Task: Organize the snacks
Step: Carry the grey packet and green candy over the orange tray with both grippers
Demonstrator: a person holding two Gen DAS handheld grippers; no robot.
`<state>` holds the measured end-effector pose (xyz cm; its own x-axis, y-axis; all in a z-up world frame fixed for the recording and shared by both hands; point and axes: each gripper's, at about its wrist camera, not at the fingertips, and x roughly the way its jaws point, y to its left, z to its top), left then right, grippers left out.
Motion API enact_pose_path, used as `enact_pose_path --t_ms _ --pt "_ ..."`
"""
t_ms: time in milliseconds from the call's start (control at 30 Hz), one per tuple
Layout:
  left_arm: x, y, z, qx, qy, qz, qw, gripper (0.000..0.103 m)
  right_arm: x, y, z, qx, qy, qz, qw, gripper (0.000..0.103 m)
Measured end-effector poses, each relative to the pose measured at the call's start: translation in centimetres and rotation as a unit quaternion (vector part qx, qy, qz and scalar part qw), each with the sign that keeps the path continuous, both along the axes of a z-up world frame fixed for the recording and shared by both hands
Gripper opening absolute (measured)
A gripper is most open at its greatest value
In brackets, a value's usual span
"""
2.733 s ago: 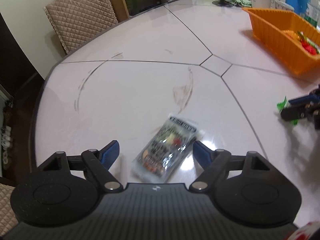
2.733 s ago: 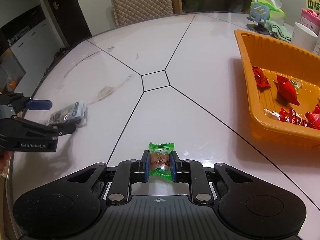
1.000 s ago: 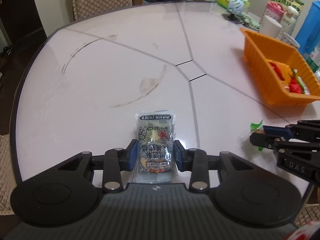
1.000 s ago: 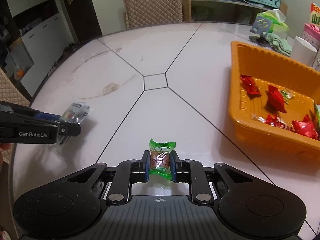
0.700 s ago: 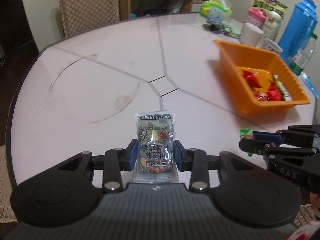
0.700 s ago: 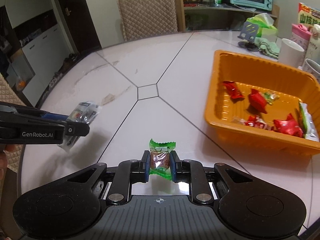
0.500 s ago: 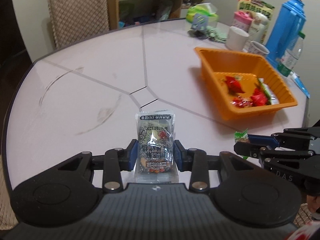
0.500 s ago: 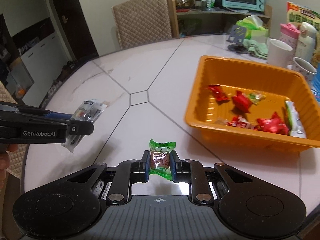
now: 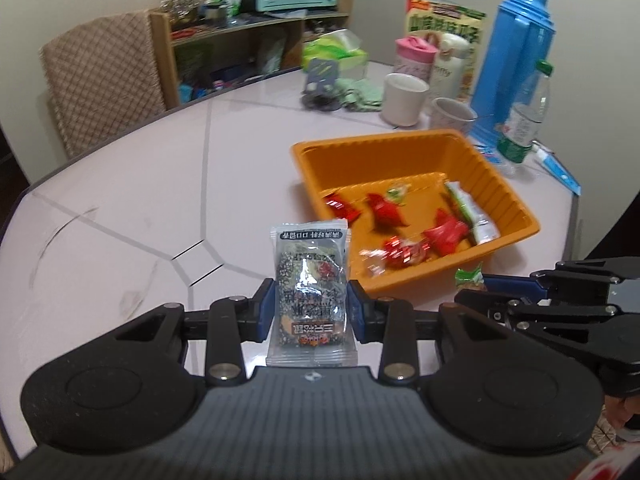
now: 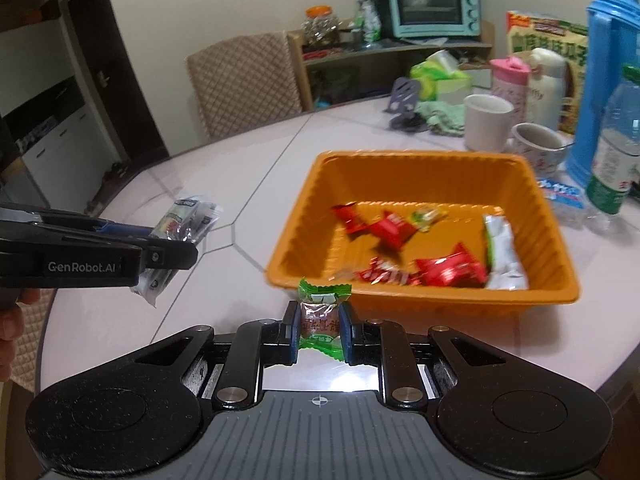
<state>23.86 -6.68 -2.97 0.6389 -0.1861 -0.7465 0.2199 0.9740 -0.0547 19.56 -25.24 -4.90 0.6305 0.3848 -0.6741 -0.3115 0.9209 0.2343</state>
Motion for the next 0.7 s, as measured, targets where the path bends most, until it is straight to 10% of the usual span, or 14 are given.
enact_pose_path --t_ms 700 --pt "8.2 -9.8 0.7 -0.010 -0.015 -0.069 0.9974 0.034 6.8 -9.3 1.7 0.031 -0.016 -0.104 0.994 0.021"
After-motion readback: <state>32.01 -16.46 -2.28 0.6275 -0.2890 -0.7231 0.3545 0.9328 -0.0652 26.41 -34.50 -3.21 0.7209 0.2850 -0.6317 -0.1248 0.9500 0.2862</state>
